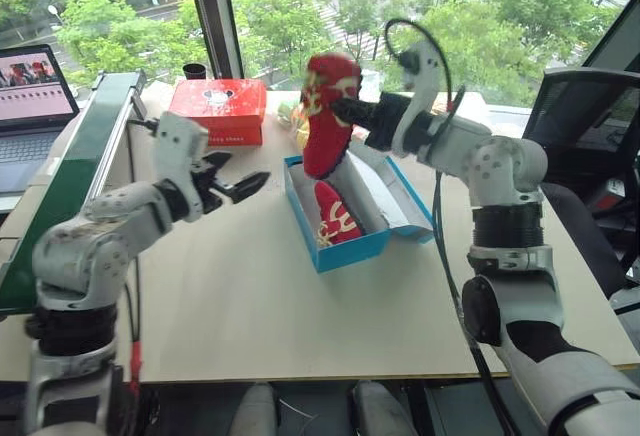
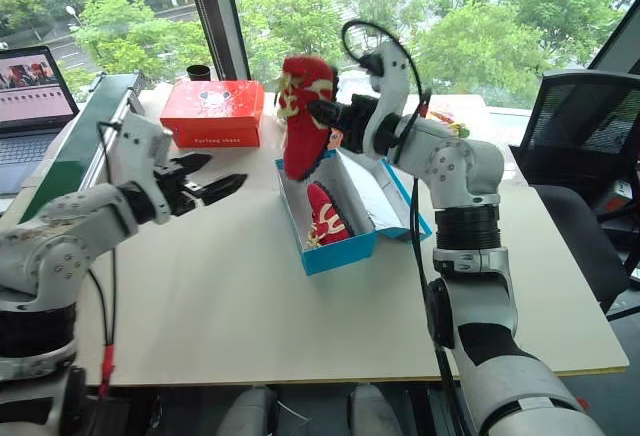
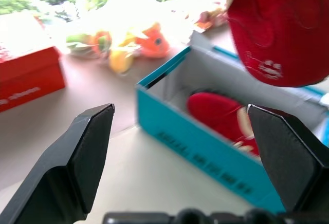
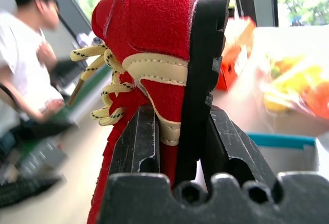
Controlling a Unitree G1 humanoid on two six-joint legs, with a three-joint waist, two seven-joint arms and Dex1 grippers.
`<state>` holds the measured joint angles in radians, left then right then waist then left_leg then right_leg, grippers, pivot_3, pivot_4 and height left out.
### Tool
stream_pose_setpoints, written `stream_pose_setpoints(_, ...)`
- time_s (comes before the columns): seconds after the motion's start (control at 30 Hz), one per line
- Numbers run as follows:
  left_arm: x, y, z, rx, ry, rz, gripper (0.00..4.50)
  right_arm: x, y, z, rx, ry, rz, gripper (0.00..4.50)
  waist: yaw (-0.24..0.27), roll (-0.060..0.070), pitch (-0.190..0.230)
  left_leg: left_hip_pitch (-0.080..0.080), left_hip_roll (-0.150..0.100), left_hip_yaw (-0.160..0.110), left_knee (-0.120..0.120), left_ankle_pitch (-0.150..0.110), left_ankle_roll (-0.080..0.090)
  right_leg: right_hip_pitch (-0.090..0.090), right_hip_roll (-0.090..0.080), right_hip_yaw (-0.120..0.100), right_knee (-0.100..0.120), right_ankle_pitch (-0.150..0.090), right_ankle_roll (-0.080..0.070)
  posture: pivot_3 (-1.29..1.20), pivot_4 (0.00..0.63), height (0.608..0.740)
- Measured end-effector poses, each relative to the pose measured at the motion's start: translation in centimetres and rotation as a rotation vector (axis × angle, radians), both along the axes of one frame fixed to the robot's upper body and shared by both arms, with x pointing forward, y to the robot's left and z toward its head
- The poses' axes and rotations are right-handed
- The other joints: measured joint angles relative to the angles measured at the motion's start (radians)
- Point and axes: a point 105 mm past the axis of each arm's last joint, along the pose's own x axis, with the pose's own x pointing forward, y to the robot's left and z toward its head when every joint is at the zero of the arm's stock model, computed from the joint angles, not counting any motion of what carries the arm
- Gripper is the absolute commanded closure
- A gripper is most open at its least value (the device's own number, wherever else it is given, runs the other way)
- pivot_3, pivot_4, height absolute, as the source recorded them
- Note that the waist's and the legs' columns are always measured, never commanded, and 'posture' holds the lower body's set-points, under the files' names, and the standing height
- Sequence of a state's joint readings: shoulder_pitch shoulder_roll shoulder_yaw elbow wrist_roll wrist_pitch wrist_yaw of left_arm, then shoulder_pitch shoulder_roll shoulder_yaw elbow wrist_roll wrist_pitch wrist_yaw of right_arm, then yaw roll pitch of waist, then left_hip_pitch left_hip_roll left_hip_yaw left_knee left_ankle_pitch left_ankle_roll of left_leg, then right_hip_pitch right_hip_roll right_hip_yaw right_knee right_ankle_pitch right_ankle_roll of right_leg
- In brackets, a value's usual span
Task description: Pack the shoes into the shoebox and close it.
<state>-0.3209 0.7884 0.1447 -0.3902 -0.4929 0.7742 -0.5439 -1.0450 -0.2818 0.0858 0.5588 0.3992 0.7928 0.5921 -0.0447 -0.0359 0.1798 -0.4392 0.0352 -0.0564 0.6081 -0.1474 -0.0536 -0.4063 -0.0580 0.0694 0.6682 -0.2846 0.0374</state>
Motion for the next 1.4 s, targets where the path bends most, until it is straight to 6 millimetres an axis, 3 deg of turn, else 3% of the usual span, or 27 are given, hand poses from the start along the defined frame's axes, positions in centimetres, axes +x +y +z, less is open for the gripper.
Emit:
stream_pose_setpoints(0.13, 0.0, 0.3, 0.0, -0.009, -0.004, 0.025, 0.07, -0.4, 0.3, -0.5, -0.087, -0.016, 0.053, 3.74, 0.0, 0.0, 0.0, 0.0, 0.0, 0.0, 0.0, 0.0, 0.0, 0.0, 0.0, 0.0, 0.0, 0.0, 0.0, 0.0, 0.15, 0.739)
stream_pose_setpoints(0.3, -0.5, 0.7, -0.8, -0.029, 0.009, 0.06, 0.07, -3.6, 1.2, -0.4, -0.43, -0.179, 0.324, 3.74, 0.005, 0.001, 0.0, 0.0, 0.0, 0.0, 0.001, 0.0, 0.0, 0.0, 0.0, -0.001, -0.001, 0.0, 0.0, 0.0, 0.15, 0.739)
stream_pose_setpoints(0.5, -0.8, 0.2, -0.7, -0.048, -0.002, 0.066, 0.07, -4.6, 2.5, -1.7, -0.554, -0.24, 0.448, 3.74, 0.002, 0.0, -0.001, 0.005, 0.0, 0.0, 0.001, 0.0, 0.0, 0.005, 0.0, 0.0, 0.0, 0.0, 0.0, 0.0, 0.15, 0.739)
stream_pose_setpoints(0.7, -0.8, 0.1, -0.7, -0.055, -0.009, 0.077, 0.07, -3.6, 4.0, -4.8, -0.552, -0.191, 0.49, 3.74, 0.005, -0.001, -0.002, 0.02, 0.0, 0.0, -0.001, -0.001, 0.0, 0.02, 0.0, -0.001, -0.003, 0.0, 0.001, 0.0, 0.15, 0.739)
stream_pose_setpoints(0.8, -0.8, 0.3, -0.7, -0.055, -0.008, 0.088, 0.07, -2.2, 3.2, -5.8, -0.568, -0.17, 0.436, 3.74, 0.008, -0.003, -0.005, 0.024, 0.0, 0.0, 0.001, 0.0, 0.0, 0.024, -0.001, 0.0, -0.004, 0.0, 0.001, 0.0, 0.15, 0.739)
stream_pose_setpoints(0.9, -0.8, 0.2, -0.7, -0.059, -0.01, 0.089, 0.07, -0.5, 1.5, -6.8, -0.597, -0.167, 0.332, 3.74, 0.006, -0.004, -0.007, 0.039, 0.0, 0.0, 0.0, -0.001, 0.0, 0.037, 0.0, 0.0, -0.006, -0.005, 0.007, 0.0, 0.15, 0.739)
stream_pose_setpoints(1.1, -1.0, 0.0, -0.6, -0.057, -0.013, 0.083, 0.07, 1.1, -0.7, -6.9, -0.653, -0.198, 0.238, 3.74, 0.003, -0.002, -0.009, 0.046, 0.0, 0.001, -0.001, -0.002, -0.002, 0.04, -0.001, 0.0, -0.006, -0.009, -0.001, 0.0, 0.15, 0.739)
stream_pose_setpoints(1.4, -0.8, -0.5, -0.2, -0.063, -0.027, 0.069, 0.07, 1.4, -1.3, -7.0, -0.809, -0.265, 0.3, 3.74, 0.009, 0.0, -0.011, 0.044, 0.0, 0.001, 0.0, -0.001, -0.001, 0.041, -0.001, 0.0, -0.006, -0.006, 0.006, 0.0, 0.15, 0.739)
